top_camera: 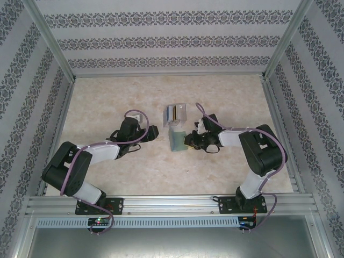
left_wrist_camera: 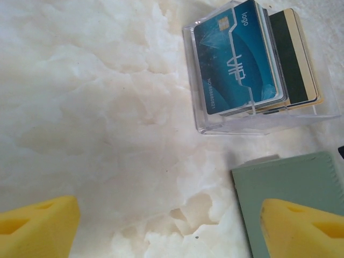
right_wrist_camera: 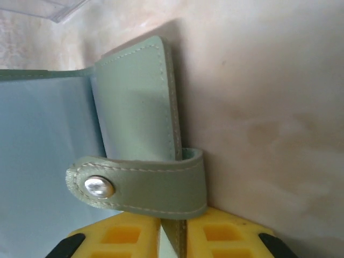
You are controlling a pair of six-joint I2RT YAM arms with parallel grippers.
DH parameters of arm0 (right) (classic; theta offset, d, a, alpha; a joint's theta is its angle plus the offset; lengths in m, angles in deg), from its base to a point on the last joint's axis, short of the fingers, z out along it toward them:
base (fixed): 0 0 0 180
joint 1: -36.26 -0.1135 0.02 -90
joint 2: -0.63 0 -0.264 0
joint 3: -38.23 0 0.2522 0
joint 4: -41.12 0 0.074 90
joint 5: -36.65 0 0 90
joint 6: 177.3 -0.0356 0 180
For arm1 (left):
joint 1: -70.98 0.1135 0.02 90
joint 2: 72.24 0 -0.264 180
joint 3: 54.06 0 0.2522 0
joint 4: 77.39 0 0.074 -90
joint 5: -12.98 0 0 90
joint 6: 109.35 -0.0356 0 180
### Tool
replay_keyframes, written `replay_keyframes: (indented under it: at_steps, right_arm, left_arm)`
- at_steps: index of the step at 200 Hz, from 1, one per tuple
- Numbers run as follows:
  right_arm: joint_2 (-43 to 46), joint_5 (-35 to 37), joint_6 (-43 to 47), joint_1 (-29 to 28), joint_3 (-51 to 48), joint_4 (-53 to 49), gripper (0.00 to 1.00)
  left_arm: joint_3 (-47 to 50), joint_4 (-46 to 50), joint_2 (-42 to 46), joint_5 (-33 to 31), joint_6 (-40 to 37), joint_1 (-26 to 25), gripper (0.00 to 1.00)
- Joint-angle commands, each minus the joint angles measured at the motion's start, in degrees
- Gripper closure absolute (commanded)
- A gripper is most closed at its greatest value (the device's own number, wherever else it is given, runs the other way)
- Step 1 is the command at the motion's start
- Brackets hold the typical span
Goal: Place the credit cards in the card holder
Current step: Open the card holder at the center of the table.
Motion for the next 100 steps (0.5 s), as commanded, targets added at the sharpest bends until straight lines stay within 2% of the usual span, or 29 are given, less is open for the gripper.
replay_keyframes:
  at_steps: [1, 22, 47, 100]
  right_arm:
    - [-0.56, 3.18, 1.42, 0.27, -0.96, -2.08, 0.80]
    - [0.19, 3.96, 1.24, -0.05, -0.40, -2.97, 0.79]
    - [2.47, 9.05, 2.82, -2.44, 1.99, -8.61, 0.77]
    - [8.08, 24.75, 5.71, -10.25, 10.38, -23.72, 0.77]
  left_arm:
    - [-0.66, -2.63, -1.18, 3.62, -0.76, -0.48, 0.19]
    - [-1.85, -6.23, -3.63, 10.20, -0.41, -0.56, 0.23]
    - [-3.14, -9.74, -6.40, 17.02, 0.69, -0.68, 0.24]
    - [-5.98, -9.85, -8.37, 21.42, -0.56, -2.25, 0.17]
